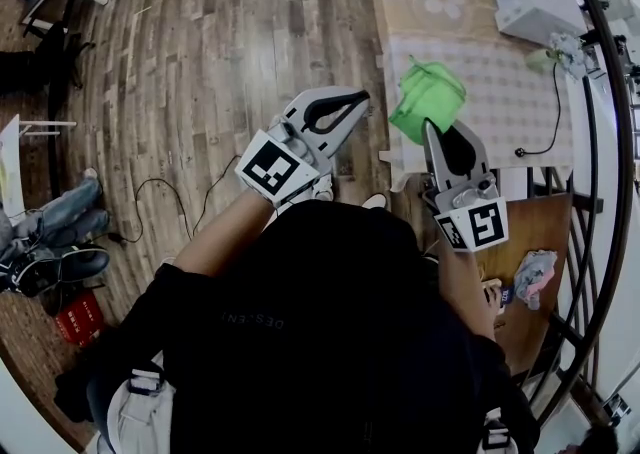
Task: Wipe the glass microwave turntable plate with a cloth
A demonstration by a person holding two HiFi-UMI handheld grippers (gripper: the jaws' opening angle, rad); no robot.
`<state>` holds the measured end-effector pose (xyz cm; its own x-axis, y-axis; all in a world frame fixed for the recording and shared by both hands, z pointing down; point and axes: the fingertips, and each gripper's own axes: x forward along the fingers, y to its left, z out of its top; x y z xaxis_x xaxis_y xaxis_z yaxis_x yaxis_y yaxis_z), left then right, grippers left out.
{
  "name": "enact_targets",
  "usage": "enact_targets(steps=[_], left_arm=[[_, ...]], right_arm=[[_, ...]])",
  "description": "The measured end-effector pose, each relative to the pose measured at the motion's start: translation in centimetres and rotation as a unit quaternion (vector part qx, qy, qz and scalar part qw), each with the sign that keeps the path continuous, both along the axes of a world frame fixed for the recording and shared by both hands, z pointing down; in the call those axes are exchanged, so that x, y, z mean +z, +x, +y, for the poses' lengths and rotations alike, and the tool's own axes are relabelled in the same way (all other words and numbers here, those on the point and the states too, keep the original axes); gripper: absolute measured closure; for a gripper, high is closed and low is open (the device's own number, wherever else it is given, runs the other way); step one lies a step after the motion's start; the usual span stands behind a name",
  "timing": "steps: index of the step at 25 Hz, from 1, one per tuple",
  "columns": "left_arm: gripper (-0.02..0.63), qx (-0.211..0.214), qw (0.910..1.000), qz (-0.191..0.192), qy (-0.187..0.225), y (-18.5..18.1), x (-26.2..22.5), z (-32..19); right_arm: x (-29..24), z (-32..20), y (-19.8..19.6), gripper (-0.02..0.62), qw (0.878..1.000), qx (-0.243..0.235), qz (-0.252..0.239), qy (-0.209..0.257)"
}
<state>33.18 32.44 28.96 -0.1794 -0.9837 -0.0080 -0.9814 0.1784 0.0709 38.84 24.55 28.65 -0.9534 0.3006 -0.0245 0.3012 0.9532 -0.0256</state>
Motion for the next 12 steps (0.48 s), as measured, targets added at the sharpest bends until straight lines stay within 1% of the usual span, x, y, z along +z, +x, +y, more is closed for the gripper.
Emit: enact_targets(steps=[2, 6, 12], left_arm=[[0.584, 0.003, 0.9999, 0.003, 0.012, -0.4, -0.2, 0.2], [0.584, 0.010, 0.9999, -0.007, 0.005, -1.6, 0.0, 0.8], [0.584, 0.021, 0.9997, -0.012, 0.007, -3.9, 0.2, 2.2]], right_arm=[[0.1, 0.1, -0.5, 0.540, 1.000, 0.002, 0.000, -0.001], [0.1, 0.8, -1.8, 0.540, 1.000, 0.007, -0.002, -0.001], [0.3, 2.4, -4.2, 0.540, 1.000, 0.016, 0.000, -0.004]])
